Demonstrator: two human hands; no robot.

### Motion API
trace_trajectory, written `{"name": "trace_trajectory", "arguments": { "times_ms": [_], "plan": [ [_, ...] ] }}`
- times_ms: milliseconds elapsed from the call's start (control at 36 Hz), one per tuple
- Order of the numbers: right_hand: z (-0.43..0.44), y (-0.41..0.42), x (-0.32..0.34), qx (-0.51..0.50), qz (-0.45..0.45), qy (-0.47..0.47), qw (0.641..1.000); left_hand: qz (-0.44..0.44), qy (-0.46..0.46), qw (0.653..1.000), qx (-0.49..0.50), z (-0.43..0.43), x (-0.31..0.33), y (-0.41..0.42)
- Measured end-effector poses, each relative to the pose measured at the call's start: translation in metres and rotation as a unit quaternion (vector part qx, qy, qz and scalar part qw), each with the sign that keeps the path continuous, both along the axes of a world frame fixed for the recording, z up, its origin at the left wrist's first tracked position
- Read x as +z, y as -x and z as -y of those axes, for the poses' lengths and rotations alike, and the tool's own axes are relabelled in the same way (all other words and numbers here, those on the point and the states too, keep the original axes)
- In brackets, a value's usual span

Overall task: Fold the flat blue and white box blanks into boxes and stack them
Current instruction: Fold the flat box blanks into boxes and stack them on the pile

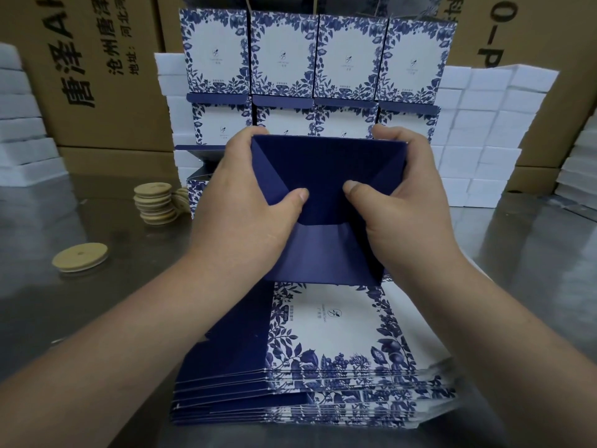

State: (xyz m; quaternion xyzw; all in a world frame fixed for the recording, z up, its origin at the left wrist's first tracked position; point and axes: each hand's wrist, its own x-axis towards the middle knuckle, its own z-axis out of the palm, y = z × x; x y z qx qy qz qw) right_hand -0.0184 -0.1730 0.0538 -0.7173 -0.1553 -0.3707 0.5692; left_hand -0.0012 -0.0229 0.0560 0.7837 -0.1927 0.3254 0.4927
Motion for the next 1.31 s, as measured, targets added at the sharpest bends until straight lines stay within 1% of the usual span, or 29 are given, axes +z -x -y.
{"name": "trace_trajectory", "arguments": {
  "times_ms": [444, 750, 1000, 1111, 1167, 1222, 1306],
  "plan": [
    [-0.0015, -0.0005, -0.0016, -0.012, 0.019, -0.003, 1.000, 0.028, -0.017, 0.999, 0.009, -0.0038, 0.0021, -0.0018],
    [-0.0050, 0.0001, -0.0009, -0.018, 0.002, -0.016, 1.000, 0.043, -0.024, 0.999, 0.016, -0.0039, 0.0036, 0.0008],
    [-0.0051, -0.0003, -0.0022, -0.026, 0.008, -0.013, 1.000, 0.056, -0.021, 0.998, 0.023, -0.0051, 0.0030, -0.0020],
    [-0.0052, -0.0008, -0.0026, -0.023, 0.006, -0.013, 1.000, 0.060, -0.020, 0.998, 0.010, -0.0059, 0.0028, -0.0029],
    [-0.0043, -0.0007, -0.0015, -0.017, 0.004, -0.017, 1.000, 0.056, -0.012, 0.998, -0.002, -0.0053, 0.0033, -0.0013],
    [-0.0042, 0.0011, 0.0012, -0.010, 0.003, -0.019, 1.000, 0.043, 0.013, 0.999, -0.028, -0.0041, 0.0045, 0.0012],
    [-0.0043, 0.0048, 0.0047, -0.003, 0.002, -0.039, 0.999, 0.018, 0.092, 0.991, -0.099, -0.0024, 0.0055, 0.0040]
  ]
}}
